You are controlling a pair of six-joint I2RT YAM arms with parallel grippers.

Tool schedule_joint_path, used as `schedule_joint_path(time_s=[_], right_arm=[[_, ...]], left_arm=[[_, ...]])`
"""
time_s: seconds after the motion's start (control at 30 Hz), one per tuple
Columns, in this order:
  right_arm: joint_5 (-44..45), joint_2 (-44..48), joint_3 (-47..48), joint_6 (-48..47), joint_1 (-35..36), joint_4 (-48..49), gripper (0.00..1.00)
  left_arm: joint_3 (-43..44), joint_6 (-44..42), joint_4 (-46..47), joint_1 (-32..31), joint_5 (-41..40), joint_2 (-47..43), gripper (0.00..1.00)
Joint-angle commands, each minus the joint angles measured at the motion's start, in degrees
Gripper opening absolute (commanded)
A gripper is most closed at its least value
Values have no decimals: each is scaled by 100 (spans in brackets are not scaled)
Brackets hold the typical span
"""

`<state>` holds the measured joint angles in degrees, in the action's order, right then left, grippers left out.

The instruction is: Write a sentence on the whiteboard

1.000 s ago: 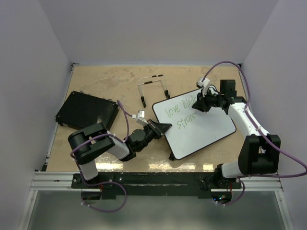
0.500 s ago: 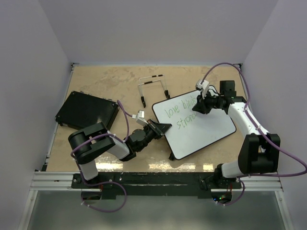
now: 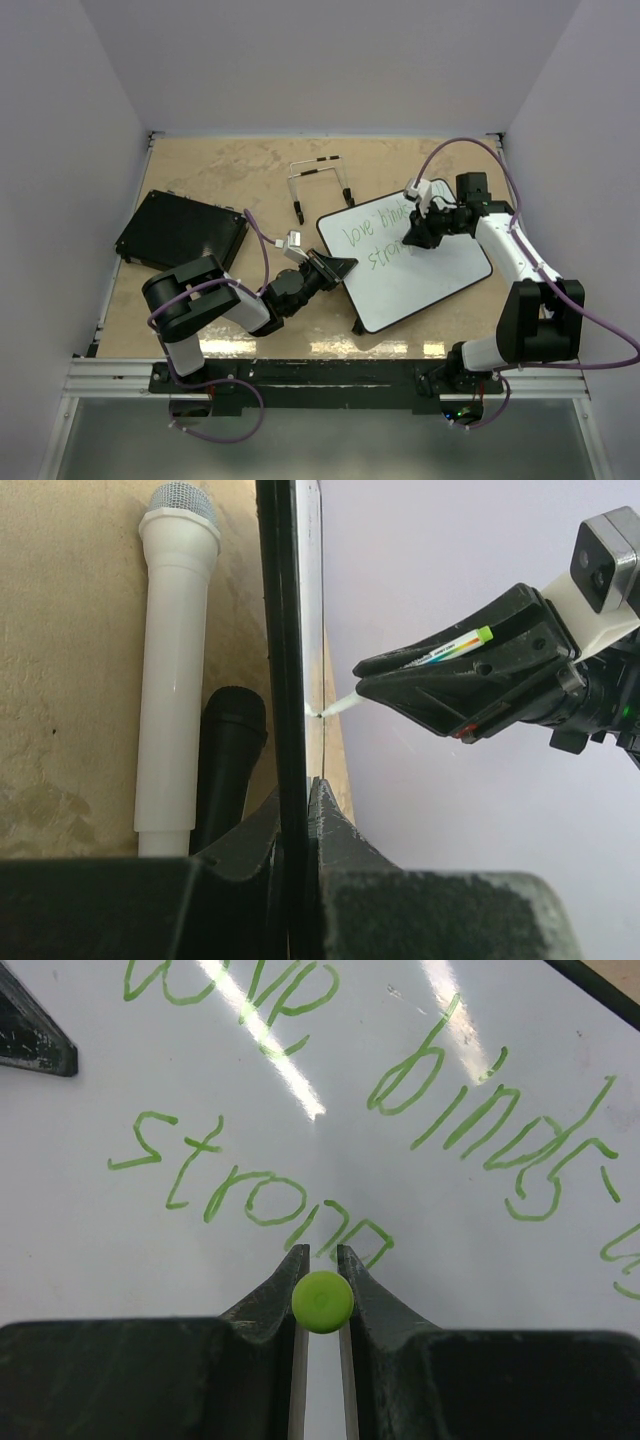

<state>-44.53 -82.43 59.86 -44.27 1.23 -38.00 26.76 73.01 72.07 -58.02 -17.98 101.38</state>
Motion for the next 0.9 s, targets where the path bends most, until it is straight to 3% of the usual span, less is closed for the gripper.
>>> schedule_joint_path(time_s=[0.0, 0.23, 0.6, 0.87], right_arm=[[-29, 43, 9, -372, 96, -577, 0], [-187, -27, 79, -390, 386, -613, 0], [15, 210, 290, 709, 413, 407, 0], [-328, 464, 905, 182, -105, -480, 0]], left_arm=[[136, -543, 1968, -16, 198, -5, 0], [136, -551, 1977, -16, 207, -13, 0], [48, -560, 1995, -16, 224, -57, 0], [-66, -718, 2118, -8, 365, -57, 0]])
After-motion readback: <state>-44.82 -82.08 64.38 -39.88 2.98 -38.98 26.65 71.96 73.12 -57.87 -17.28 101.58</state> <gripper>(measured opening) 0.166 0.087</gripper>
